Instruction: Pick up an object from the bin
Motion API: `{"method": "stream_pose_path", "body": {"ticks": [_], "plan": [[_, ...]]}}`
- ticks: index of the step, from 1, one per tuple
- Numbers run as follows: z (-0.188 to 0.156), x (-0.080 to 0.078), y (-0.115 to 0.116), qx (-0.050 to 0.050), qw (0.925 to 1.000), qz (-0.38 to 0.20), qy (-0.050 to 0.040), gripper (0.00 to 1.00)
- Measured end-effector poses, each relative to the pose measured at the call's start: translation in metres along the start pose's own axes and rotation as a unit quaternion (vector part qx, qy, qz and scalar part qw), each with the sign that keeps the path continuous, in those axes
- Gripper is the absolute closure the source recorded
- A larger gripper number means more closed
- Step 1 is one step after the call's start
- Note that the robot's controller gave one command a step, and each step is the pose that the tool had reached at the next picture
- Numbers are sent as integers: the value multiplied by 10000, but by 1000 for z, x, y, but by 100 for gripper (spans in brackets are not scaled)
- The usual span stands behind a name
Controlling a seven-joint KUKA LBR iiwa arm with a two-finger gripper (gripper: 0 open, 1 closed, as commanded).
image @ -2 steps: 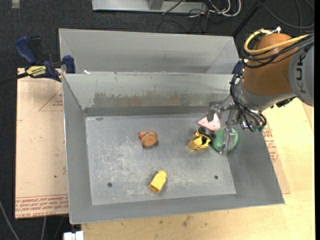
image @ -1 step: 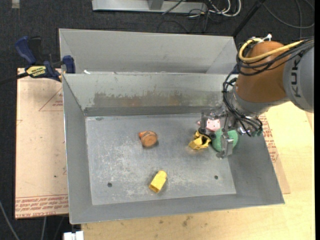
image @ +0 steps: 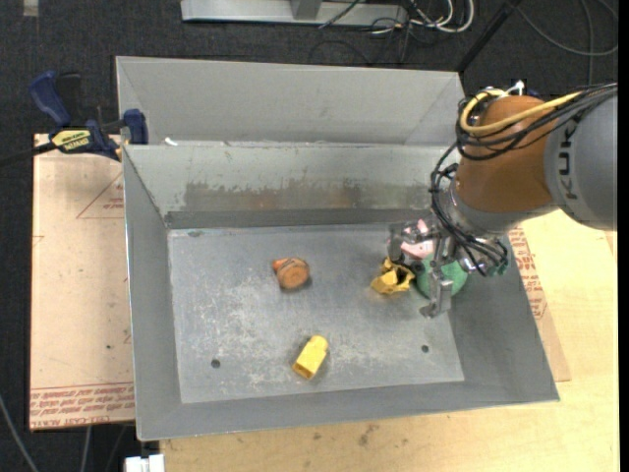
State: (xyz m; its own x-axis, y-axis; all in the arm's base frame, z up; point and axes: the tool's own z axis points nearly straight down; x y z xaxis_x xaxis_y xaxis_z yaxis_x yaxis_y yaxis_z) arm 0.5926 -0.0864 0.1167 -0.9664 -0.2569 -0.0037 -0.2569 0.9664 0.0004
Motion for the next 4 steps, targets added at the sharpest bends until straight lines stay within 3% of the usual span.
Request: {"method": "stream_pose_path", "body": {"ticks": [2, 3, 4], "plan": [[16, -9, -23, 1, 9955, 950, -6, 0], [44, -10, -64, 9, 9866, 1631, -10, 100], [44, -10, -64, 10, 9866, 1629, -10, 100]]}}
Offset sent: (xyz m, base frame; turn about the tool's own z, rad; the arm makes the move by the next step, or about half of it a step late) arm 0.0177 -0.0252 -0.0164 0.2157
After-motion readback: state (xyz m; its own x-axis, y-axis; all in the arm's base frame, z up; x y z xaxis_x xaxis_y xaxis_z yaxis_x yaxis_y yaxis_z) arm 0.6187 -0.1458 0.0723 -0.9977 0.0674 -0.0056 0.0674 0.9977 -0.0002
